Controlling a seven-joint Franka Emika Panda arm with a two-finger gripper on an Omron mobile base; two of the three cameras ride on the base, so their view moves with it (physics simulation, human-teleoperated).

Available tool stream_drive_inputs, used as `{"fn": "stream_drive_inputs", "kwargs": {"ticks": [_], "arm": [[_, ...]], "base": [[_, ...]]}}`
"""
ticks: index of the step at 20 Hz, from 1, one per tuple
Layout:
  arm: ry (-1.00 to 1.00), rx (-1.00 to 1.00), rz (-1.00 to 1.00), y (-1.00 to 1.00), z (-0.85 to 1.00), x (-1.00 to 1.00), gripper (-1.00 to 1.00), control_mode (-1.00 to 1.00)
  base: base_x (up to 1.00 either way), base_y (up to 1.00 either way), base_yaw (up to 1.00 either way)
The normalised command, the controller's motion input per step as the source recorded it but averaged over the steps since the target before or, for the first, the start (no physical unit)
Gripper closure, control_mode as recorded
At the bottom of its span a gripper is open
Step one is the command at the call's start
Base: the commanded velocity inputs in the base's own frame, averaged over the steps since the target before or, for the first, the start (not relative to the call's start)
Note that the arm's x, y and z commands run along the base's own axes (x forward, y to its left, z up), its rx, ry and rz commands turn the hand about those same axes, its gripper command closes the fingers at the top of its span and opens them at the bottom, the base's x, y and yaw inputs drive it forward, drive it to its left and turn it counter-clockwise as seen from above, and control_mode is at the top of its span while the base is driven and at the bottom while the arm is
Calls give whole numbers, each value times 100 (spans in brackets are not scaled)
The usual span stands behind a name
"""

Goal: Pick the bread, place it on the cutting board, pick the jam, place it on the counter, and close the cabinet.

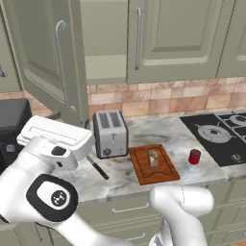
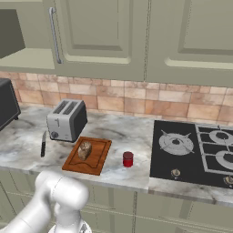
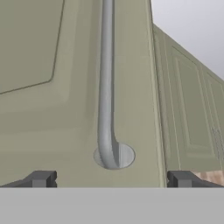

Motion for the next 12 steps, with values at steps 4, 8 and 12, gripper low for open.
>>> {"fn": "stream_drive_inputs", "kwargs": {"ticks": [4, 8, 12], "arm": [[-3, 0, 0, -31, -4, 25, -100, -100], [-3, 0, 0, -29, -3, 27, -100, -100], [-2, 0, 0, -25, -1, 32, -100, -100]], "base": [[0, 0, 0], [0, 0, 0], [0, 0, 0]]}}
